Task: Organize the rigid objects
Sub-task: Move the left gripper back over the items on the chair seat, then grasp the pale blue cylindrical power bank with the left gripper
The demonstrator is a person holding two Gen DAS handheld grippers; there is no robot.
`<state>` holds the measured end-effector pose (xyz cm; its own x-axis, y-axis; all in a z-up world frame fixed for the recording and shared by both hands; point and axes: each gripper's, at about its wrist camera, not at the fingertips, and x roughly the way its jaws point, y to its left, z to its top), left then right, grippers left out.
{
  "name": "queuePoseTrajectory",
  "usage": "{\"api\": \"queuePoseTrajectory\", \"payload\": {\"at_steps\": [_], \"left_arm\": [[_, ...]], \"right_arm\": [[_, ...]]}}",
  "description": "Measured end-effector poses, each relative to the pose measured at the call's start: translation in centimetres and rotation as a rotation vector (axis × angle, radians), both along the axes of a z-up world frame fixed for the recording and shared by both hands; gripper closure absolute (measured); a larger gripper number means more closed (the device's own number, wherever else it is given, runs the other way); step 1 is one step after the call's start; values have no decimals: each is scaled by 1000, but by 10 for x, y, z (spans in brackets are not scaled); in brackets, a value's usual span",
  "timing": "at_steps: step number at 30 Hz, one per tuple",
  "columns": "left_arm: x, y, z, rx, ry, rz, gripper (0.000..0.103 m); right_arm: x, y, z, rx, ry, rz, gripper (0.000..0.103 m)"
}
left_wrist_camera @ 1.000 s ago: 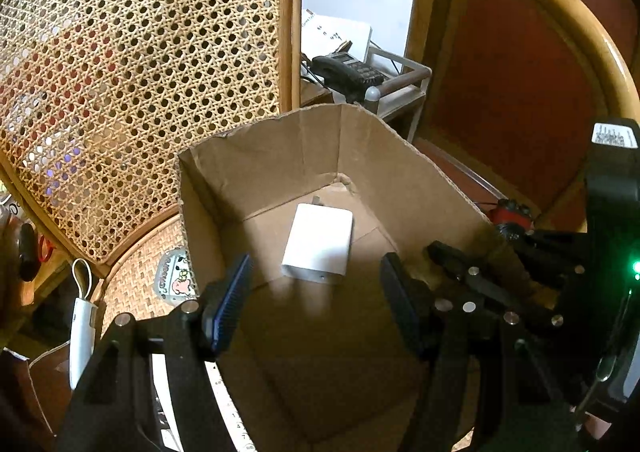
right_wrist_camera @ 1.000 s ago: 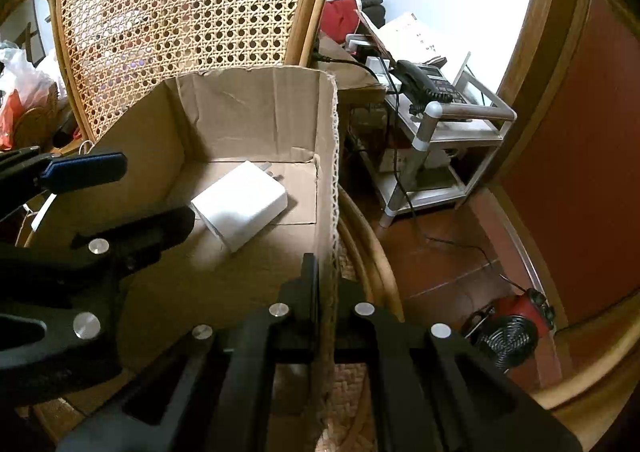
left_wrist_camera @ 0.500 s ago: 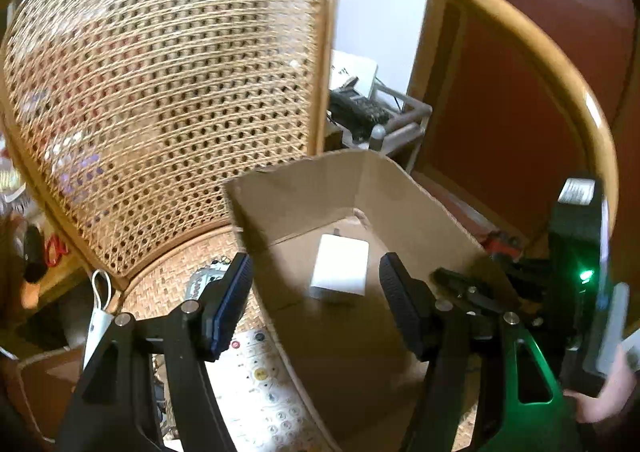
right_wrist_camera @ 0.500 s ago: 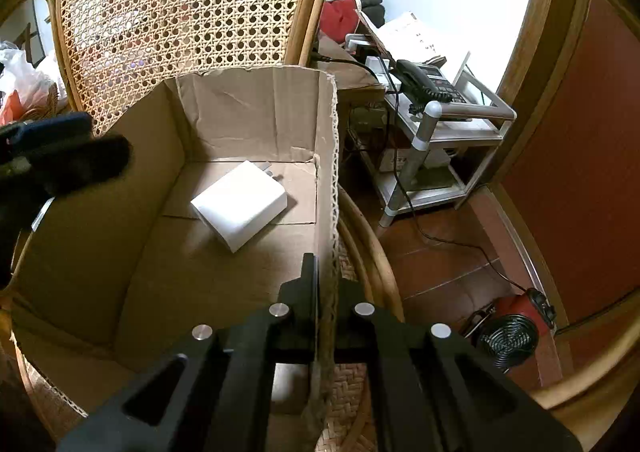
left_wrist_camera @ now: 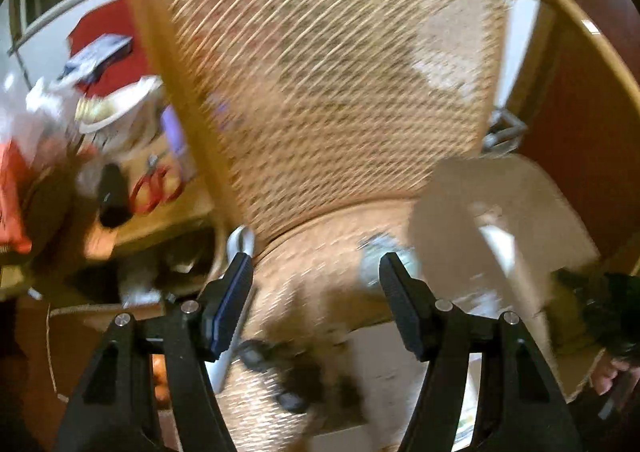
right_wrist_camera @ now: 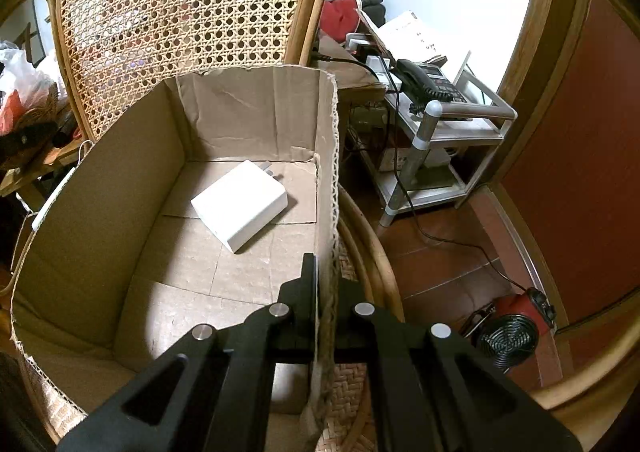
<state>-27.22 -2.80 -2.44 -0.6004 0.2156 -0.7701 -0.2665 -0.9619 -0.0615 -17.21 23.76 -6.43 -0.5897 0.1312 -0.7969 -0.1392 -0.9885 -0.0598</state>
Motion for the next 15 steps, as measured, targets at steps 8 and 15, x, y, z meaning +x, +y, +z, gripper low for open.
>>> {"api": "queuePoseTrajectory", "payload": {"at_steps": [8, 15], "left_arm": [[-18, -24, -52, -161, -83, 123, 38], [-36, -30, -91, -206, -173, 158, 38]], "right_arm": [[0, 0, 0, 0, 0, 1, 97], [1, 0, 0, 0, 0, 1, 97]]}}
